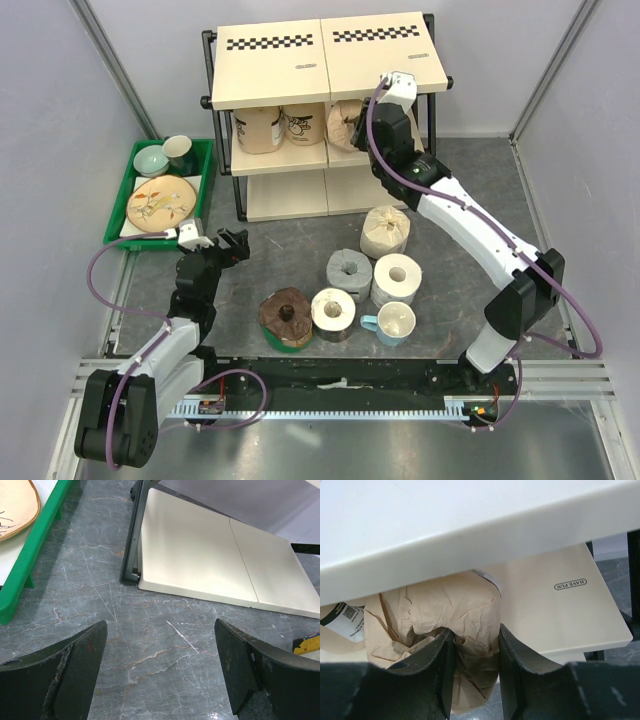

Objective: Place and organize the paper towels onto the shelf

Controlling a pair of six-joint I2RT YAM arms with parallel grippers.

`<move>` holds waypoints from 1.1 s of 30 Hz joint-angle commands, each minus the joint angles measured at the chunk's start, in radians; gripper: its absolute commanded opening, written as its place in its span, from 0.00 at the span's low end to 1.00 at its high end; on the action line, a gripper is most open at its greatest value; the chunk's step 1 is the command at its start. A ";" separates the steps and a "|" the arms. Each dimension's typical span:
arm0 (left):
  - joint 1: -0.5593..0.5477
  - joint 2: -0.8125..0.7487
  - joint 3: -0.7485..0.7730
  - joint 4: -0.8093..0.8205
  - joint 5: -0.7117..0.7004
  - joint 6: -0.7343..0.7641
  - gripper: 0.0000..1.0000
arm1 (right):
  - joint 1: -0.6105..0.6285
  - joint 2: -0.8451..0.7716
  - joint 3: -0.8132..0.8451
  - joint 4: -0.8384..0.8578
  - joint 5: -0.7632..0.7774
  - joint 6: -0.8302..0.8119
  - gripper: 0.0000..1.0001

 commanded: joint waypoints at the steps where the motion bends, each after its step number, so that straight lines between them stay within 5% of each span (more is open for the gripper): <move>1: 0.000 -0.002 0.007 0.042 -0.017 -0.024 0.95 | -0.006 0.019 0.094 0.094 0.025 -0.022 0.41; 33: 0.000 0.001 0.010 0.038 -0.017 -0.024 0.95 | -0.015 0.072 0.055 0.147 0.071 -0.034 0.45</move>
